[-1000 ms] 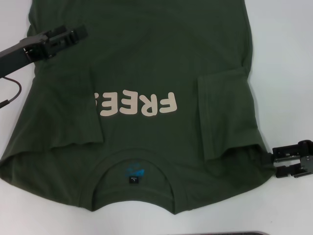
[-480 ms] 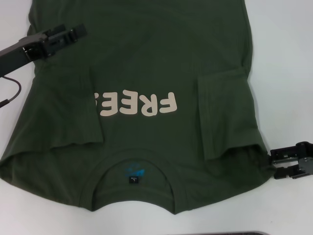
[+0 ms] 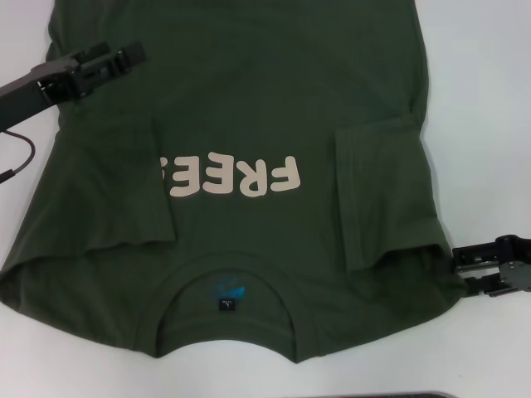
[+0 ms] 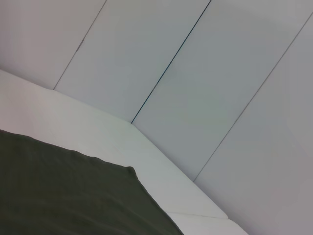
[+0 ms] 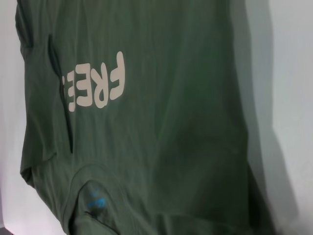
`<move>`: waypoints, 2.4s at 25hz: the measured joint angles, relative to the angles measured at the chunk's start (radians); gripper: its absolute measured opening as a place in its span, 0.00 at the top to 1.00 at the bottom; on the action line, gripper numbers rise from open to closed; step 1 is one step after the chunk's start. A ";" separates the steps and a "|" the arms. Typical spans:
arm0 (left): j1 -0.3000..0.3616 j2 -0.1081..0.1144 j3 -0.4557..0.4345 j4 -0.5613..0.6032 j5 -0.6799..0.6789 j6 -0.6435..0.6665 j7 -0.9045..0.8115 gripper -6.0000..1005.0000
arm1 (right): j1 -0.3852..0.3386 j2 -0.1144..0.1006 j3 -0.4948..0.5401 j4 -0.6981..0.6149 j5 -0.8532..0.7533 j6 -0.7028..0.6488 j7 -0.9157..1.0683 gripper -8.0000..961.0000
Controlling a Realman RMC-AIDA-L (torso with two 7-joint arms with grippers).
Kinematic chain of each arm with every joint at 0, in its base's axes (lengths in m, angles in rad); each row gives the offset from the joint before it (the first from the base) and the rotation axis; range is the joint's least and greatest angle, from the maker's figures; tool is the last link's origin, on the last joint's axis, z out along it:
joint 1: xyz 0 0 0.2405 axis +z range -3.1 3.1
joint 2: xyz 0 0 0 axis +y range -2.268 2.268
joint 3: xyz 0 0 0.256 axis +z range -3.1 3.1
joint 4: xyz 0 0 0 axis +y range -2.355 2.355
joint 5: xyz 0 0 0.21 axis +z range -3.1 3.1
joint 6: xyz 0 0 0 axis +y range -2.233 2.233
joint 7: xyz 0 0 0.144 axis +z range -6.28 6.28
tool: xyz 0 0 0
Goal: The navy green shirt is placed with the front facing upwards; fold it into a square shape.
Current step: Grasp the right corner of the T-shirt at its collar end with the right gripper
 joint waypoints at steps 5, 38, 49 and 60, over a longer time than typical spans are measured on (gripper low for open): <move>0.000 0.000 0.000 0.000 0.000 0.000 0.000 0.10 | 0.006 0.004 -0.002 0.000 0.001 0.000 -0.003 0.11; -0.002 0.002 -0.009 0.000 -0.010 0.000 0.002 0.10 | 0.008 -0.009 -0.012 0.000 -0.036 -0.009 0.026 0.51; -0.002 0.003 -0.009 0.000 -0.012 0.000 0.002 0.10 | 0.014 -0.005 -0.019 0.000 -0.055 0.001 0.028 0.56; 0.000 0.003 -0.009 0.000 -0.012 0.000 0.003 0.10 | 0.021 -0.001 -0.040 0.000 -0.055 0.014 0.029 0.64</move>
